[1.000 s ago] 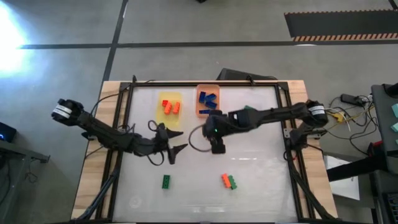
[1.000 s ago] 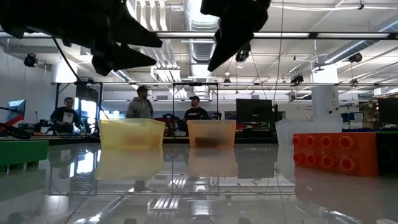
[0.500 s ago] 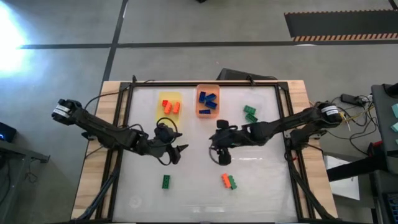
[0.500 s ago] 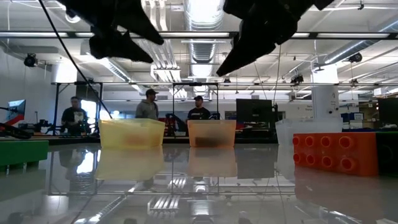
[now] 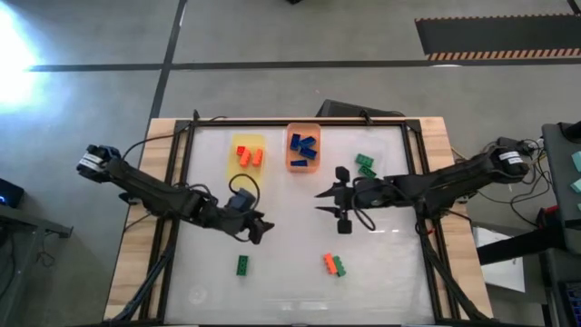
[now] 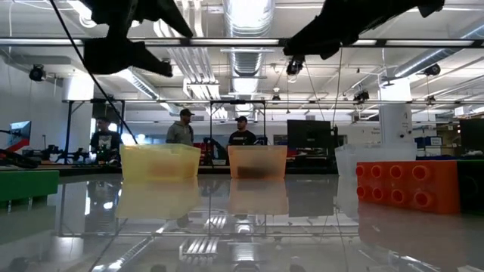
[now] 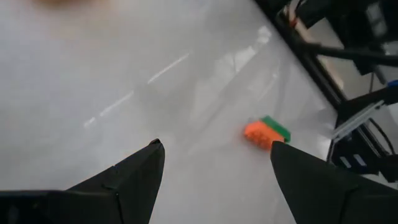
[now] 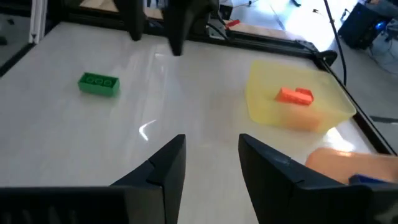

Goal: Sort & place blocks by color
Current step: Put the green game piece into the transparent bin

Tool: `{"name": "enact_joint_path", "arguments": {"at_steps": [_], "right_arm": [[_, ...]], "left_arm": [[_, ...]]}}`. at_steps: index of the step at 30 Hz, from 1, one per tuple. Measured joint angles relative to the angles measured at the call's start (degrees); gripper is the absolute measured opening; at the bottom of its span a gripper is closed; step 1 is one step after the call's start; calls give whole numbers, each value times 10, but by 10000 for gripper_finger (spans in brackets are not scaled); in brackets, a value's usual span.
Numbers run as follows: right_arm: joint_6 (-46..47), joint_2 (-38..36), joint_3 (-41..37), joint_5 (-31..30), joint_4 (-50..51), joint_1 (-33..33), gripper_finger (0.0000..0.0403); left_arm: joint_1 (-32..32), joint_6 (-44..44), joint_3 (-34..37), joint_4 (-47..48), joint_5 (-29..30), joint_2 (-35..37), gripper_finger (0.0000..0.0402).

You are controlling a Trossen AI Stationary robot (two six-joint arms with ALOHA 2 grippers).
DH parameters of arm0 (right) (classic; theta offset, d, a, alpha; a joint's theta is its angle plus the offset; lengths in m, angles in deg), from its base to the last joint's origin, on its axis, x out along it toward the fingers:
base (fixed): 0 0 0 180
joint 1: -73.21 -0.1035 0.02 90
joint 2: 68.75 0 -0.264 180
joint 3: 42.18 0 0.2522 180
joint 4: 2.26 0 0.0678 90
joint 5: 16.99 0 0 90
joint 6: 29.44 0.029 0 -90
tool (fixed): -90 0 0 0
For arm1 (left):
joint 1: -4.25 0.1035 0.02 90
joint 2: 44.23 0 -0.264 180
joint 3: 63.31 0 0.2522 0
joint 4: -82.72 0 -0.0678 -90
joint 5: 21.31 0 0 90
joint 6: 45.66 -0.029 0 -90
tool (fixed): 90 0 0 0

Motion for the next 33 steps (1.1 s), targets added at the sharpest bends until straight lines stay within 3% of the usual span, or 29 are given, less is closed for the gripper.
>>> {"name": "enact_joint_path", "arguments": {"at_steps": [5,9,16,24,33], "right_arm": [[13,-27,-31,0,-2,0,130],[10,-40,-45,0,0,0,126],[10,-40,-48,0,0,0,130],[10,-40,-48,1,1,0,128],[10,-40,-53,2,1,0,126]], "left_arm": [[1,55,-12,6,-45,-35,276],[0,101,-39,48,-119,-82,276],[-24,171,-151,270,-191,-181,276],[-66,270,-253,379,-219,-255,276],[-124,409,-235,396,-222,-265,276]]}}
